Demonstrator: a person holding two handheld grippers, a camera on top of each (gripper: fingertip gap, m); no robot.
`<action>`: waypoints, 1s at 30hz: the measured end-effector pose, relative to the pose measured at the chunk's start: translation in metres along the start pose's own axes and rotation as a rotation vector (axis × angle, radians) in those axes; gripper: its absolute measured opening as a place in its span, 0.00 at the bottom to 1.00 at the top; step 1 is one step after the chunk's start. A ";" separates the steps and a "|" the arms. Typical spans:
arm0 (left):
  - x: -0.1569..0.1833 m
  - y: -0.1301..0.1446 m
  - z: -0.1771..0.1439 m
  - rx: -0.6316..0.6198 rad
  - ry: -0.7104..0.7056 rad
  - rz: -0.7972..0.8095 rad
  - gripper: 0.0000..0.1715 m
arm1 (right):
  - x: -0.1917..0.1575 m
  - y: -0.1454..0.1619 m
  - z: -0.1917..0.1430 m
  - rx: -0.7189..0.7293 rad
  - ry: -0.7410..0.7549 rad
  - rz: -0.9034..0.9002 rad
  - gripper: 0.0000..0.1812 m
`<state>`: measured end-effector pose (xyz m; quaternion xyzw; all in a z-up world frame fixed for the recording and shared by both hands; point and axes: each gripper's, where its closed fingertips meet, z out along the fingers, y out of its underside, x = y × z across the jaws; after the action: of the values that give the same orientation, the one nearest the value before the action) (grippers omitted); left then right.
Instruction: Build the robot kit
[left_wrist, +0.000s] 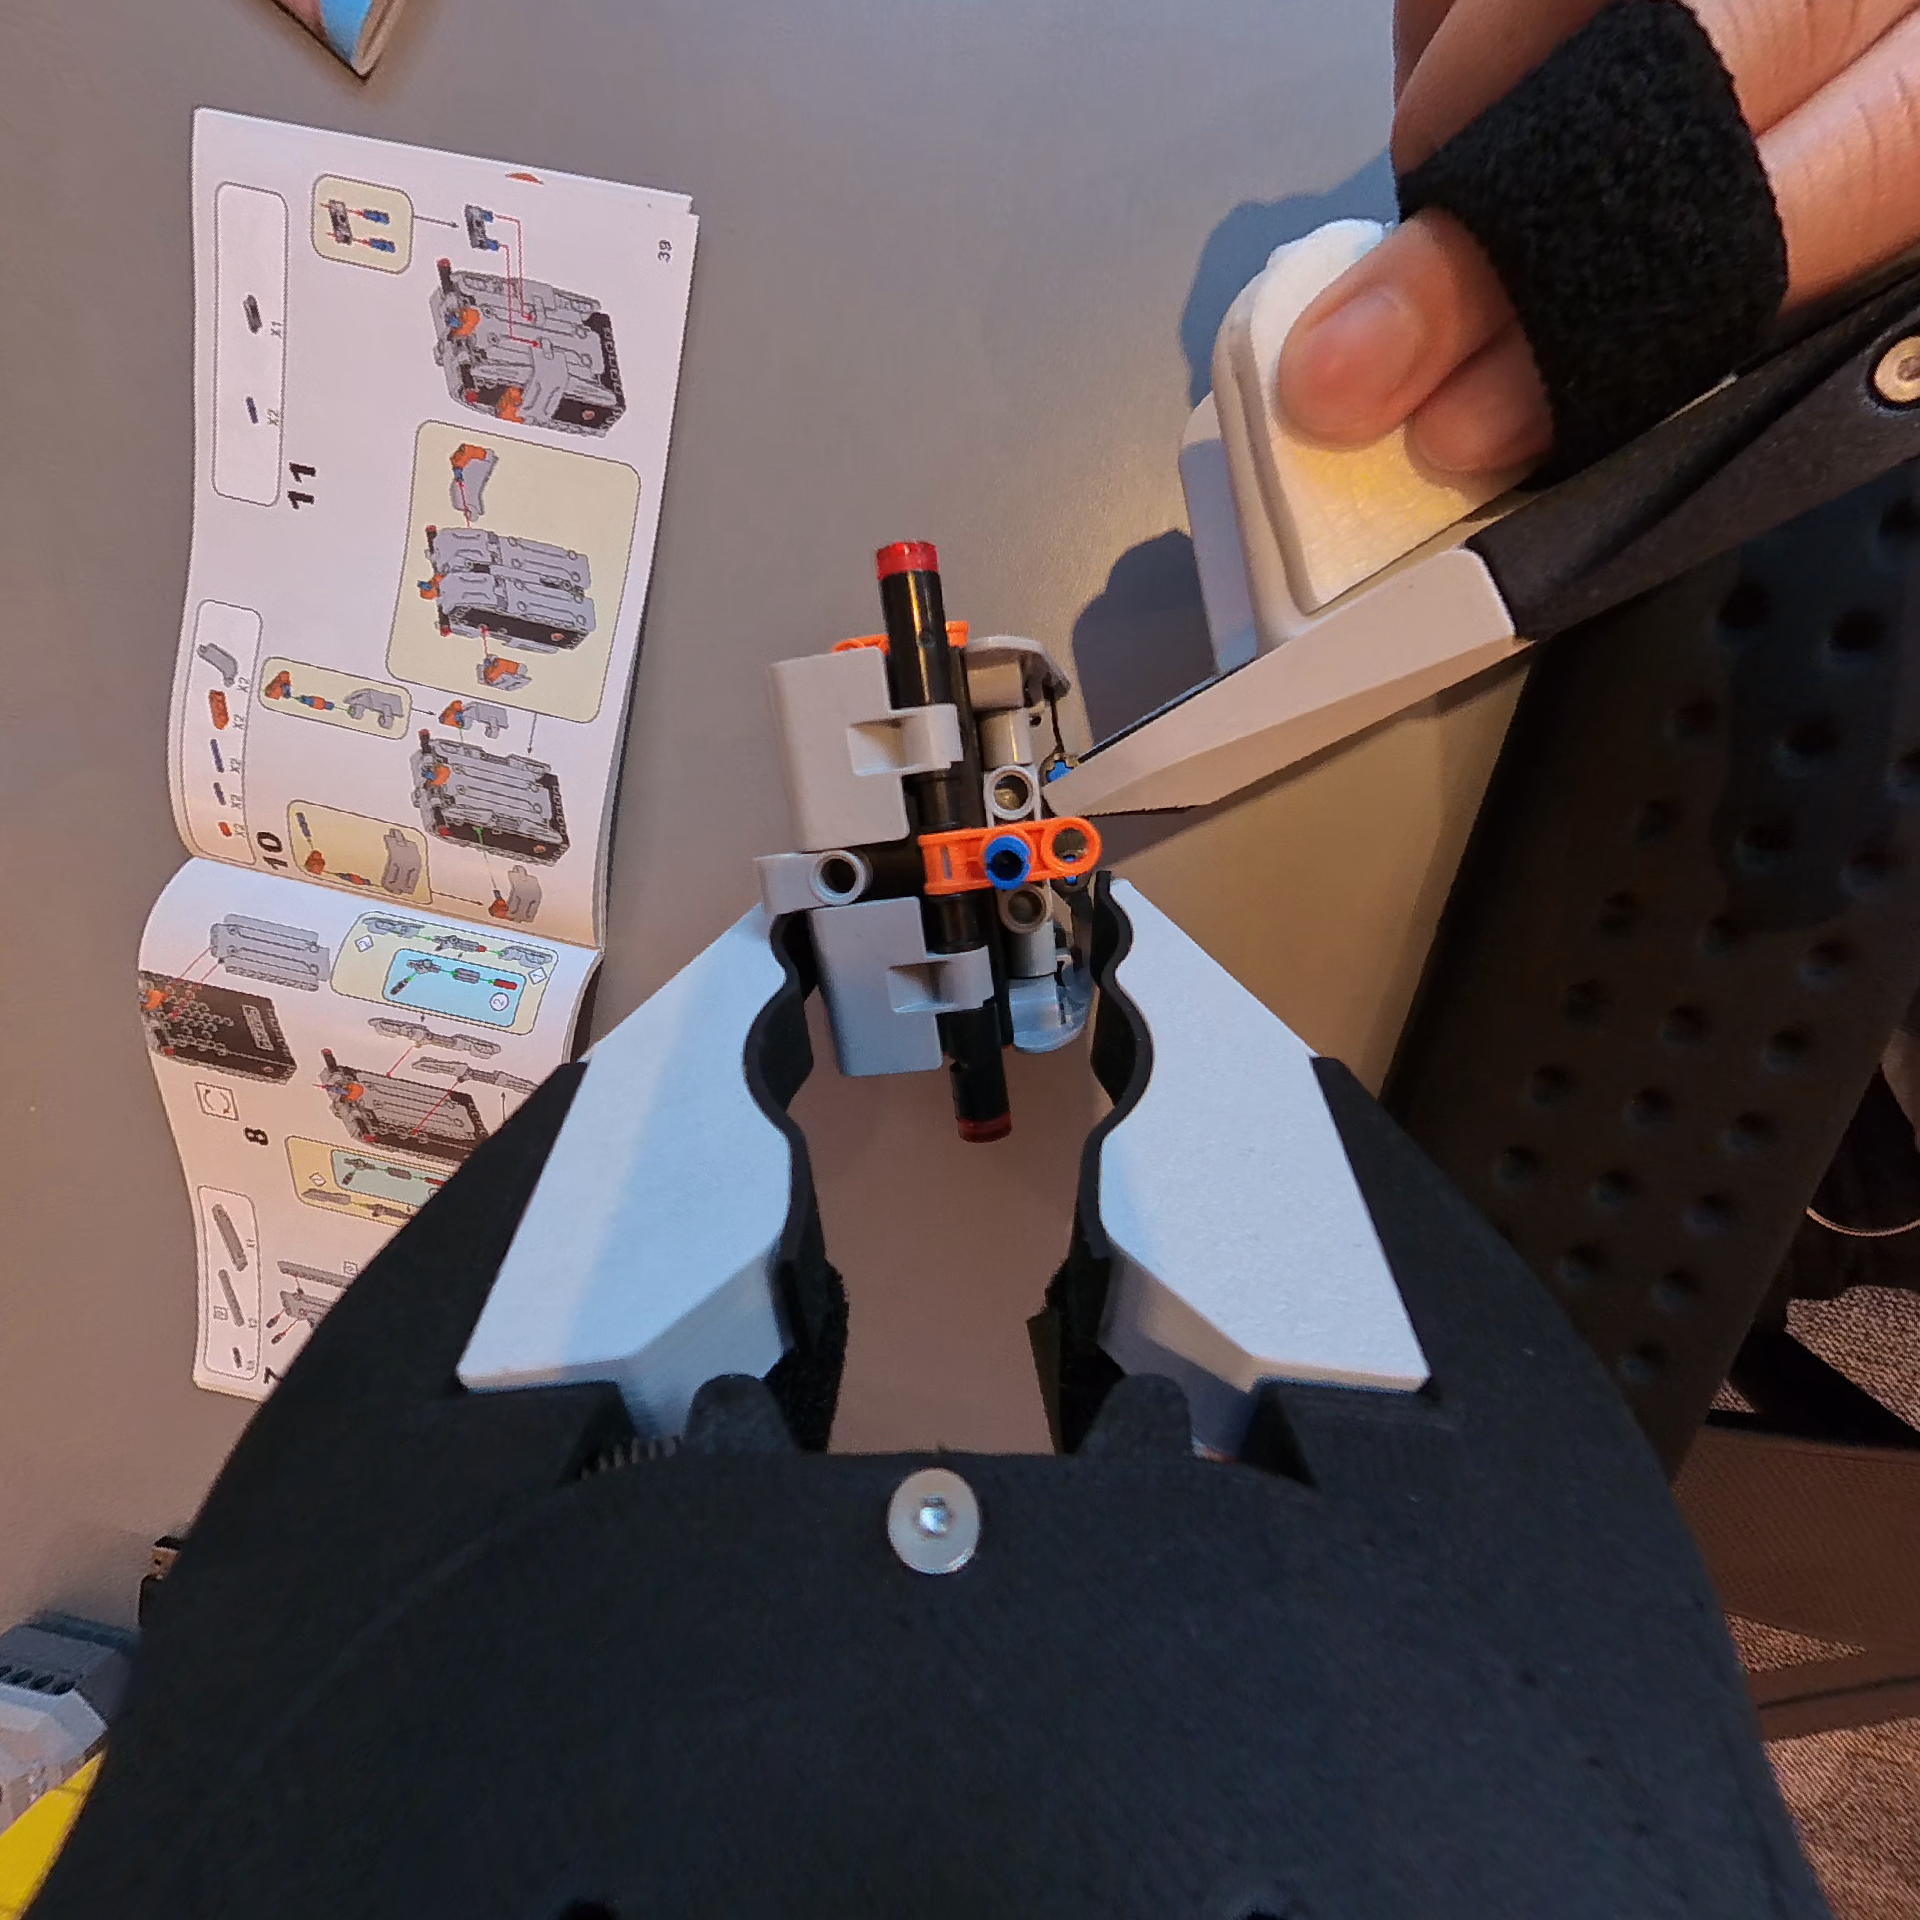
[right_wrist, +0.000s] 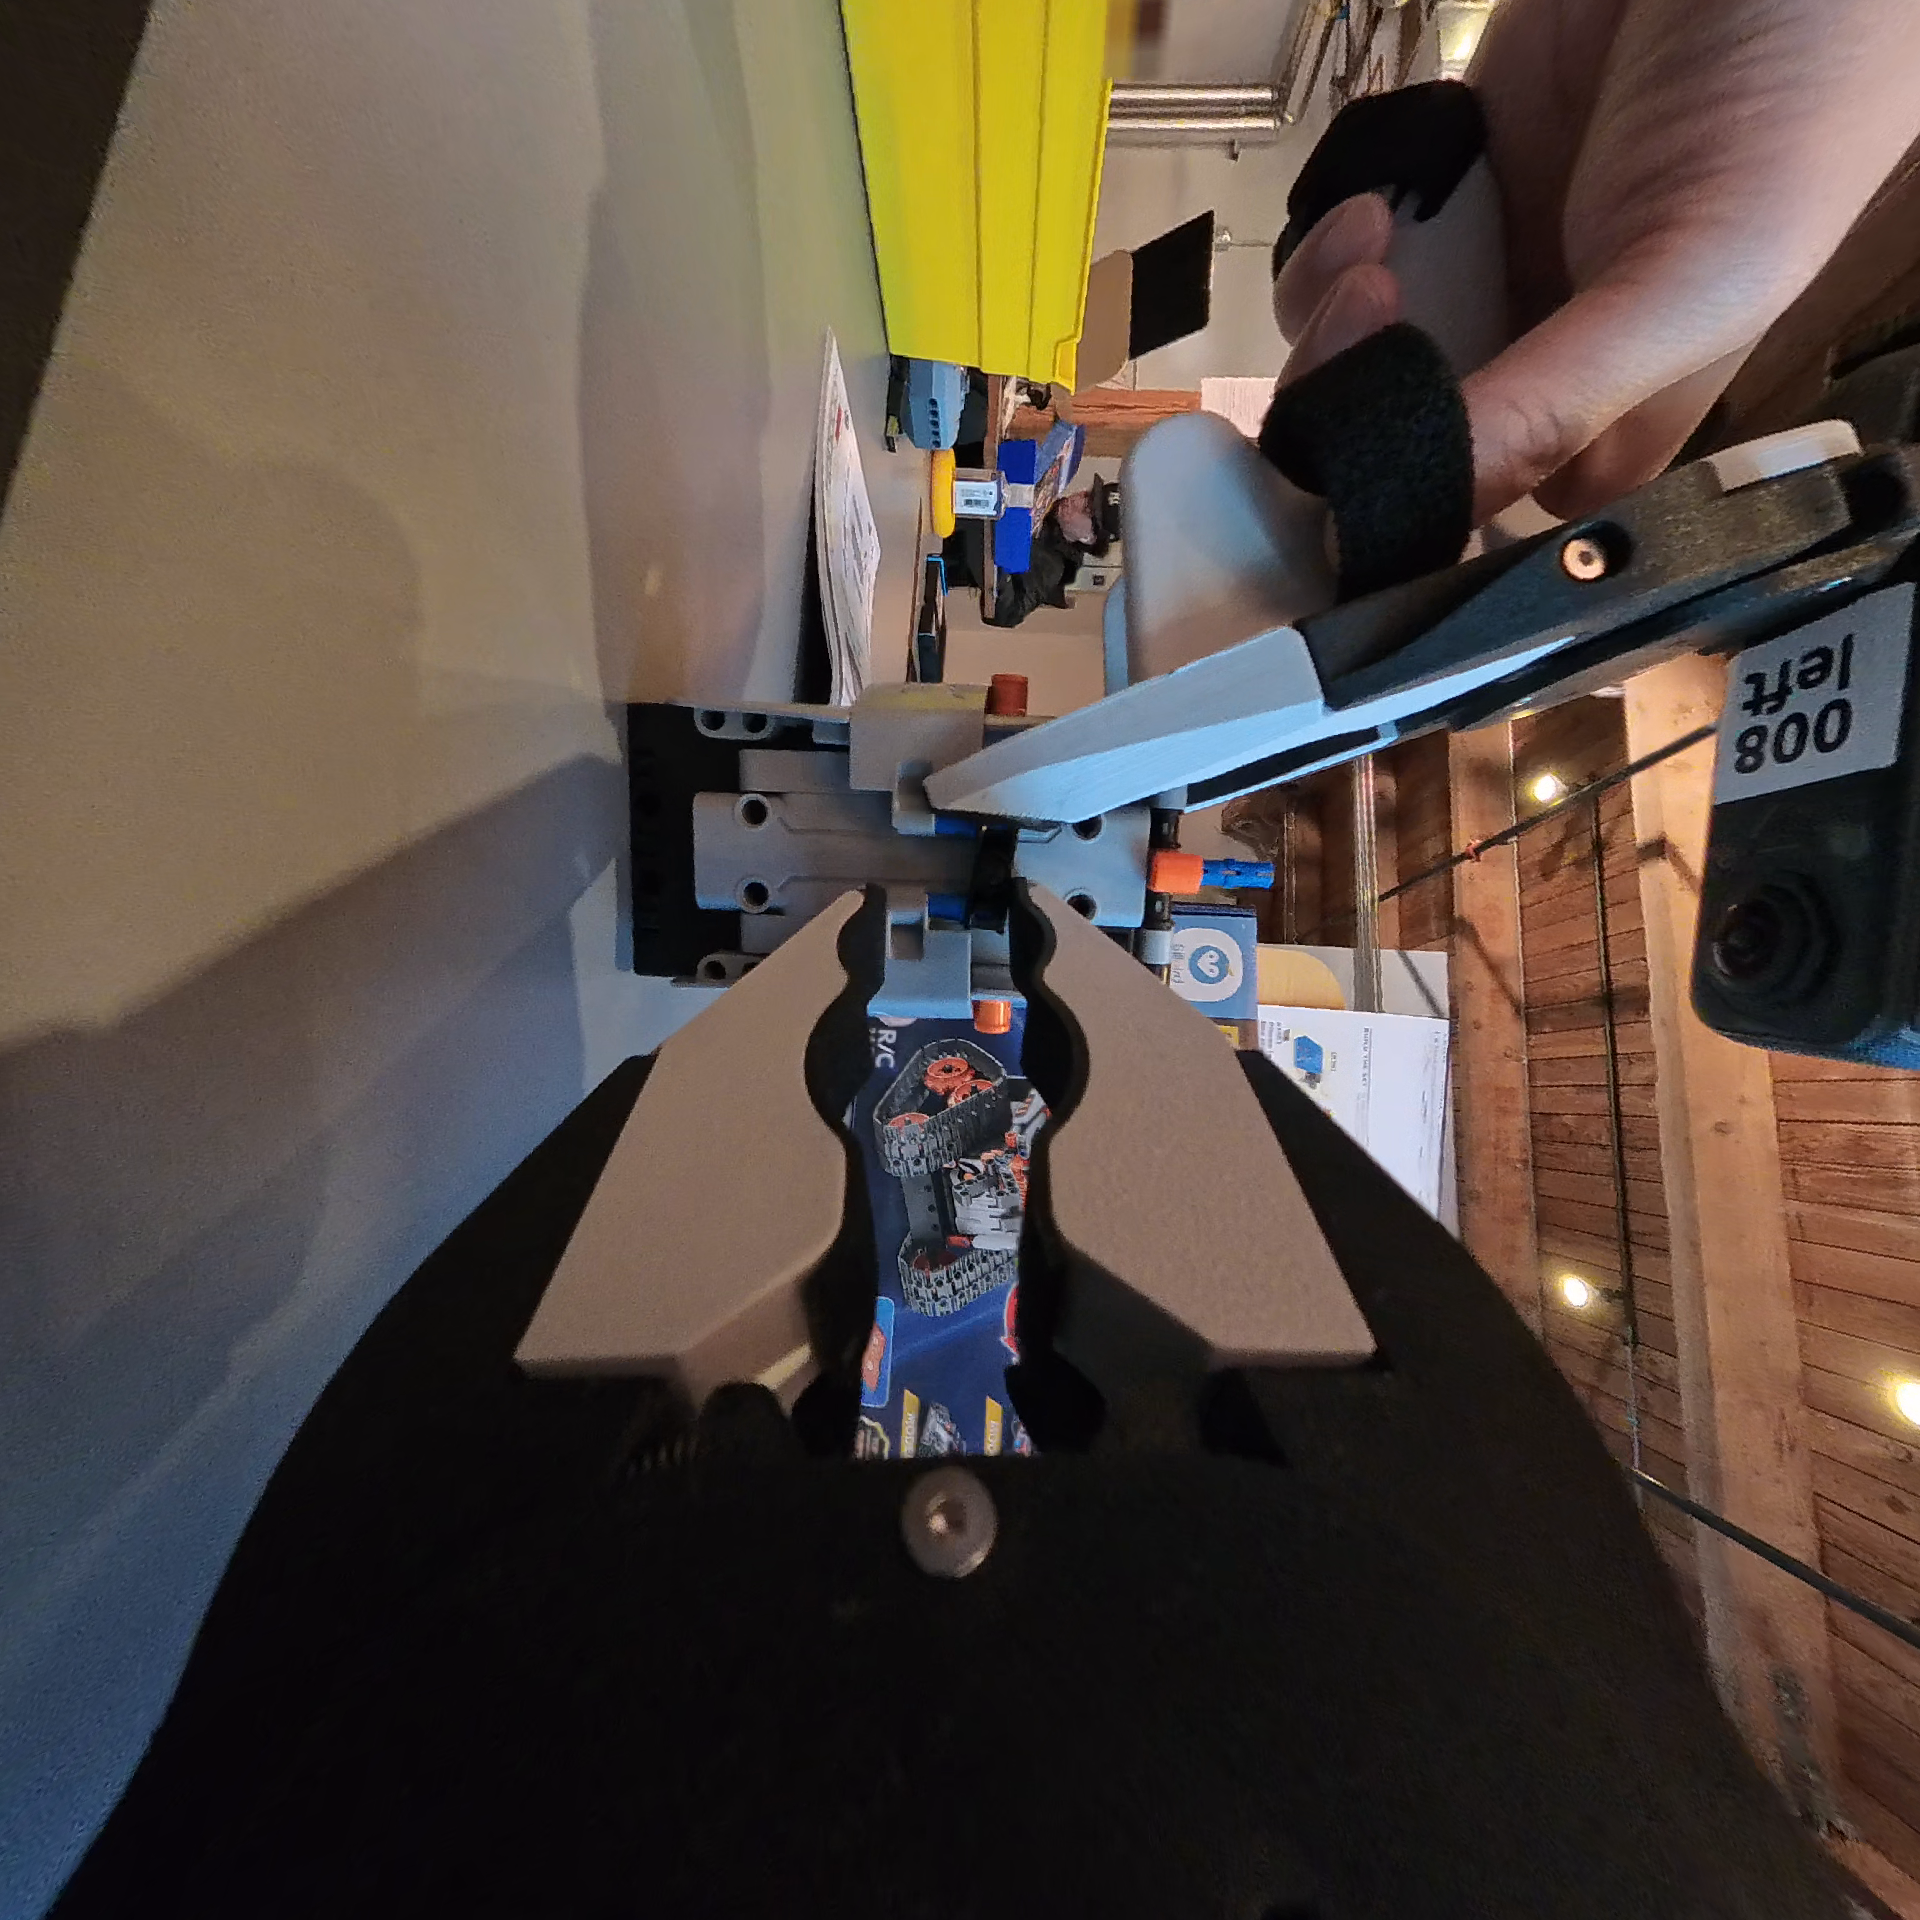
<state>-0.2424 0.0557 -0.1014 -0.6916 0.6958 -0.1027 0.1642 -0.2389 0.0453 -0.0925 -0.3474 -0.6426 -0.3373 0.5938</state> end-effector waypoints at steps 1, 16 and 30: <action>0.000 0.000 0.000 -0.001 0.003 0.001 0.30 | 0.000 0.000 0.000 0.003 -0.001 0.005 0.13; 0.001 0.000 0.001 0.008 0.039 -0.003 0.30 | 0.000 0.000 -0.001 0.008 -0.009 0.015 0.12; 0.002 -0.003 -0.002 0.117 0.055 -0.017 0.36 | 0.001 0.002 0.001 -0.007 0.003 0.008 0.13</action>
<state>-0.2406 0.0533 -0.0983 -0.6835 0.6871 -0.1634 0.1843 -0.2374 0.0471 -0.0915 -0.3516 -0.6392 -0.3379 0.5947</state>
